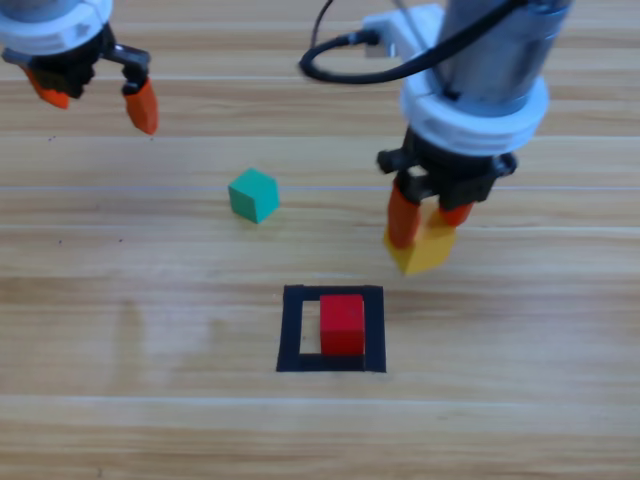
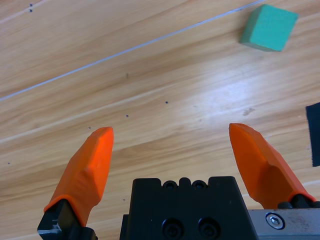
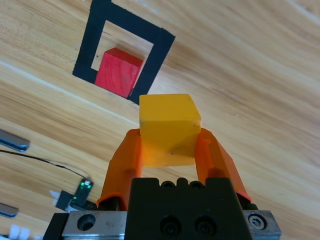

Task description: Stack the blocks in the rectangular block: red at the bottom, yellow in the middle, green on top

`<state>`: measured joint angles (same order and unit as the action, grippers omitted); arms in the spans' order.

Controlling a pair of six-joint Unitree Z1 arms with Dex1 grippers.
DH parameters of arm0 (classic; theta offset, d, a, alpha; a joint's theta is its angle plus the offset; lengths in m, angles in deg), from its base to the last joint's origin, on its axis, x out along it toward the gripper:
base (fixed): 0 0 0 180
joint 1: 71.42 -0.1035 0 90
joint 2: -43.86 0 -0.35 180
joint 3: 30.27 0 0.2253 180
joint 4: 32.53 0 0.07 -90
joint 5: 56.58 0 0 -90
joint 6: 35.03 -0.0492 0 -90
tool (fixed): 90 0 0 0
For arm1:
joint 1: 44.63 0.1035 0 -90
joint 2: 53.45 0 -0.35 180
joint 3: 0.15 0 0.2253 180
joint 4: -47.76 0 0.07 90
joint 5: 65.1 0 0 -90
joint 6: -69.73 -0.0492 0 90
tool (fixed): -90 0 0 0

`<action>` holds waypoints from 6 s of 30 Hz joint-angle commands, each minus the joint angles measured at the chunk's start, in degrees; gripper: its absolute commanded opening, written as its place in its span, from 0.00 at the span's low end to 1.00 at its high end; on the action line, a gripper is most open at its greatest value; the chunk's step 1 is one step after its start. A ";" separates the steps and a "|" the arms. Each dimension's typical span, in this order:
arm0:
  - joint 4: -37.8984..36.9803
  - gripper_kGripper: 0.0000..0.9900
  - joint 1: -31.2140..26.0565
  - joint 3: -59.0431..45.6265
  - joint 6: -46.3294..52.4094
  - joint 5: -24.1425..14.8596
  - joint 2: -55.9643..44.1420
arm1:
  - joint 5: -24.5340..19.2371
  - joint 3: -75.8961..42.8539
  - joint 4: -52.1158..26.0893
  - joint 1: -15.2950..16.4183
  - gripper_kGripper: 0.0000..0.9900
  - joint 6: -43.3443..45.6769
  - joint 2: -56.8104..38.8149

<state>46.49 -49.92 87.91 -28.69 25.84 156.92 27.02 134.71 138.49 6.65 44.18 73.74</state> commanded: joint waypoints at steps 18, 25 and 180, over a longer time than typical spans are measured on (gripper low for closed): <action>-3.90 1.00 -9.46 -7.81 -4.85 5.30 -3.64 | -7.66 18.65 9.88 7.25 0.00 -16.38 17.39; -5.75 1.00 -9.46 -10.01 -4.76 5.82 -3.64 | -7.75 19.62 9.88 7.87 0.00 -18.67 17.48; 6.38 0.94 6.09 28.57 0.52 5.47 33.19 | 26.53 -56.40 -47.95 -11.29 1.00 41.72 -41.23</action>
<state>52.29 -43.26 116.31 -27.57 30.81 185.37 52.10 80.33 91.31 -6.19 85.61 30.69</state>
